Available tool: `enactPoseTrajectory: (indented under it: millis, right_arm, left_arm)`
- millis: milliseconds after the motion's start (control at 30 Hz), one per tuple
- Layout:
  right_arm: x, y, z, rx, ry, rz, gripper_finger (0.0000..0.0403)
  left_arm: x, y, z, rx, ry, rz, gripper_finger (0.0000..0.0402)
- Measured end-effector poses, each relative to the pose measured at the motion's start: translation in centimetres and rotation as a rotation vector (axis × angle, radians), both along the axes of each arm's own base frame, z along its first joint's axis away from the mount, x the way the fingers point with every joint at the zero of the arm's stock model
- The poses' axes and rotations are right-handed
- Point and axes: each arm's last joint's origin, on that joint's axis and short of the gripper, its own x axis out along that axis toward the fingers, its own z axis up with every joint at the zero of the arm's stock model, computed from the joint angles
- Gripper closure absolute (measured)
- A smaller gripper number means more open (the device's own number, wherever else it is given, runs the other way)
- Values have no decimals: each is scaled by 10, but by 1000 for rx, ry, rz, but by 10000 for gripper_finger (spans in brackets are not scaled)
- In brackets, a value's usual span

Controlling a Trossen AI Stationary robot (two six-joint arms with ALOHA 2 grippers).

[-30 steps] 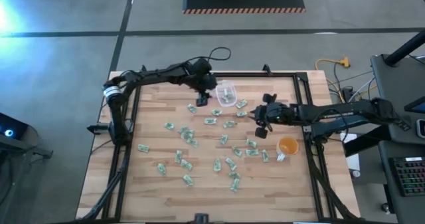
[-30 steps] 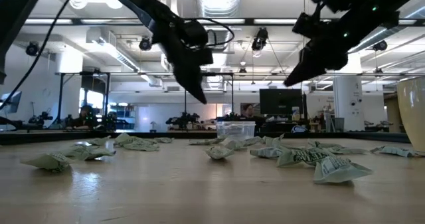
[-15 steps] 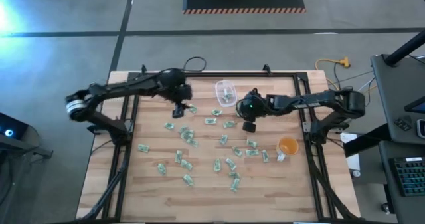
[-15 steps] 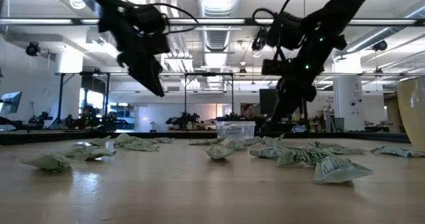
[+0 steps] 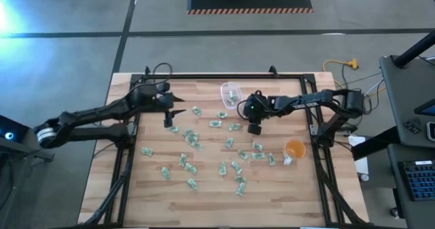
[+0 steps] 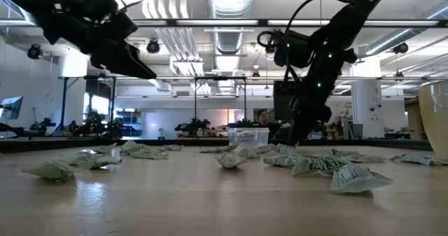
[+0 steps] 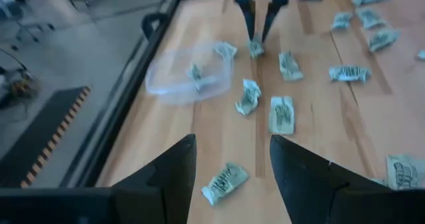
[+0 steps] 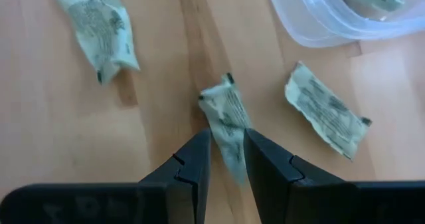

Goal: Pick and place Stevia / Truvia into bins
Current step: Put the green stevia packet into the transparent bin

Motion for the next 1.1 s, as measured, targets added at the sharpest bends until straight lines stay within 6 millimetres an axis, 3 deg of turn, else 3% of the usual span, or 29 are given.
enactPoseTrajectory:
  millis: [233, 500, 800, 1100]
  right_arm:
    - [6, -6, -10, -2, 34, -22, 321]
    - [7, -8, -9, 3, 38, -29, 327]
    - [6, -7, -8, 5, 43, -32, 388]
    - [-2, -2, -3, 33, 92, -31, 394]
  left_arm:
    - [-8, -5, 1, 6, -44, 7, 226]
    - [5, 5, -18, -29, 66, 69, 226]
    - [47, 32, -47, -11, 265, 105, 226]
    - [88, 59, -79, 22, 446, 95, 226]
